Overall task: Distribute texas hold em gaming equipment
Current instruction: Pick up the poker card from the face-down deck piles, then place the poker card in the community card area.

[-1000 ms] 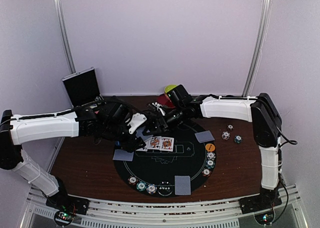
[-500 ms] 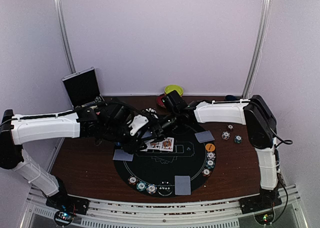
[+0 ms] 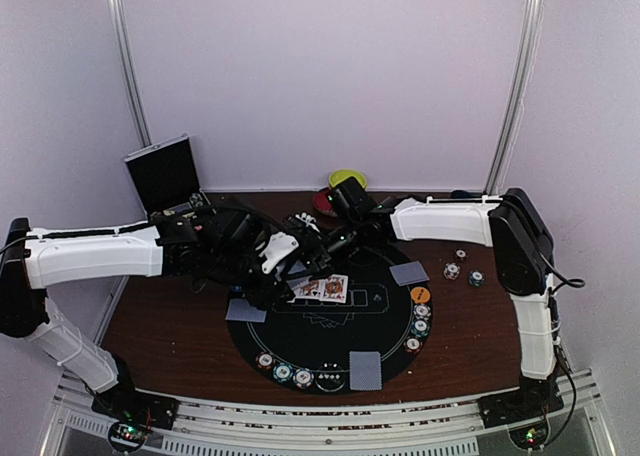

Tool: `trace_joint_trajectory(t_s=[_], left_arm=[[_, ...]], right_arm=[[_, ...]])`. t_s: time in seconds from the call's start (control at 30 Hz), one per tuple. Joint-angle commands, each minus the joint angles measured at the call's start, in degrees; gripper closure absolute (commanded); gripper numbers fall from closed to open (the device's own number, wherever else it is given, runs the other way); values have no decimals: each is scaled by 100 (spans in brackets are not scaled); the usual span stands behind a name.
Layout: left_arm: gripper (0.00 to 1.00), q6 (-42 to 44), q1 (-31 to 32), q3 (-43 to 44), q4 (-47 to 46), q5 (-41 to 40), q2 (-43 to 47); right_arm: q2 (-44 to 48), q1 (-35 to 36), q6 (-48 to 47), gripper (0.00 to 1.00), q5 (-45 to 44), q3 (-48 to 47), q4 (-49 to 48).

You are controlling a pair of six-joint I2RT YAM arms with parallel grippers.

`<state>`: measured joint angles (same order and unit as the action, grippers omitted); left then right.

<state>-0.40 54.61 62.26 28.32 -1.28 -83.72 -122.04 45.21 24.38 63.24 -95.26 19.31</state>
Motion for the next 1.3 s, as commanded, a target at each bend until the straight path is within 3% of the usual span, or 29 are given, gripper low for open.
trace_joint_trajectory(t_s=[0.0,0.27,0.47,0.87,1.0,1.13,1.27], left_arm=[[37,80,41,49,-274,23,41],[37,76,43,32,-274,-30,49],[37,42,41,15,-268,-82,49],[37,31,41,14,-269,-116,49],[37,23,41,6,-273,-126,41],[37,28,41,7,-274,-140,32],[37,31,41,-3,-274,-154,40]], right_arm=[[-139,-166,-337,63,-447,-97,500],[-45,-218,-716,67,-784,-283,958],[101,-253,-762,57,-468,-324,1003],[363,-478,-808,58,-98,-235,1099],[387,-484,-774,65,107,-249,1080],[408,-493,-733,81,291,-246,1064],[467,-558,-757,90,370,-211,1116]])
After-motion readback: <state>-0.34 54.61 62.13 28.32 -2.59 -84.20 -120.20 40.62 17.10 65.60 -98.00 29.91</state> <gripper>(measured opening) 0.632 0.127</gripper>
